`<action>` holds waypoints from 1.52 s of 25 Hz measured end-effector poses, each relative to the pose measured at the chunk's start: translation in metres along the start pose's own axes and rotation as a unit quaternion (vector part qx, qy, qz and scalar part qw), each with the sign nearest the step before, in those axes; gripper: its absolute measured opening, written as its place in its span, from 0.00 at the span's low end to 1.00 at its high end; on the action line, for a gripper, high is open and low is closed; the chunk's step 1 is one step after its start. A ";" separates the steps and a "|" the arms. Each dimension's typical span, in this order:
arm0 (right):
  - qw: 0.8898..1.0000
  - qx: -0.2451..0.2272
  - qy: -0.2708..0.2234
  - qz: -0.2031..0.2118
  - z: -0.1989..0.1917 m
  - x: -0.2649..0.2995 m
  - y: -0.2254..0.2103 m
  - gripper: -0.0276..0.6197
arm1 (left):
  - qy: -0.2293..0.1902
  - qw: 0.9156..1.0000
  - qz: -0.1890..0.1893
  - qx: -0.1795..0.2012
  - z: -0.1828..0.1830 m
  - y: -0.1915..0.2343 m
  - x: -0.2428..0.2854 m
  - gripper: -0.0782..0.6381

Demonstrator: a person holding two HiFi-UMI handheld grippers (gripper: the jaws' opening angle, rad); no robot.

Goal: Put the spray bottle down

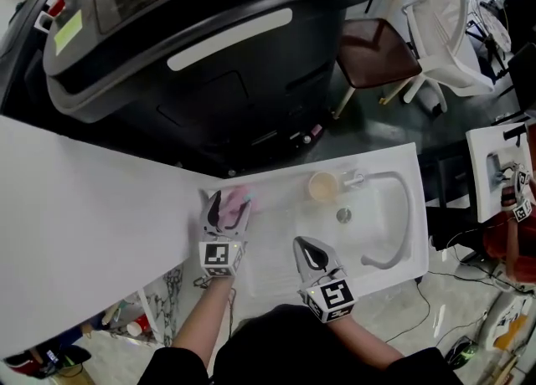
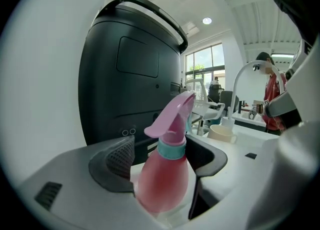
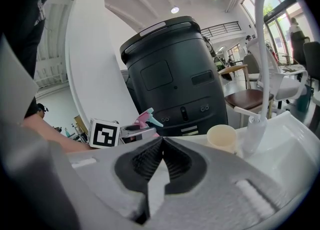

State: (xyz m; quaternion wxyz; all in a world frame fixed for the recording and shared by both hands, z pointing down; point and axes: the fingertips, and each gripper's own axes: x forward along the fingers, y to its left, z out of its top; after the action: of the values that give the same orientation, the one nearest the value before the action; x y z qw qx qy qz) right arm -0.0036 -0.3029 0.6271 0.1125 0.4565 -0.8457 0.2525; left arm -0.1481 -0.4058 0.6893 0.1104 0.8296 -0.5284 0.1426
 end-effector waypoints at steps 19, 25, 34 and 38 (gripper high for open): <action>0.999 -0.036 -0.033 0.007 0.009 -0.049 0.044 0.04 | -0.027 0.996 0.003 -0.089 0.026 -0.026 -0.119 0.54; 0.997 -0.044 -0.068 0.000 0.014 -0.083 0.074 0.04 | -0.054 0.995 -0.049 -0.066 0.047 -0.077 -0.188 0.54; 0.995 -0.064 -0.076 0.004 -0.013 -0.146 0.143 0.04 | -0.080 0.990 -0.089 -0.074 0.056 -0.133 -0.287 0.50; 0.994 -0.076 -0.080 -0.004 -0.022 -0.180 0.164 0.04 | -0.079 0.987 -0.111 -0.085 0.044 -0.153 -0.329 0.40</action>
State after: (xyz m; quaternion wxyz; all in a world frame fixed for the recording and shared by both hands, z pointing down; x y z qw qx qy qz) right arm -0.0402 -0.0874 0.5164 0.0795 0.4684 -0.8672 0.1492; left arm -0.1359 -0.0788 0.5273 0.1539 0.8794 -0.4502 0.0184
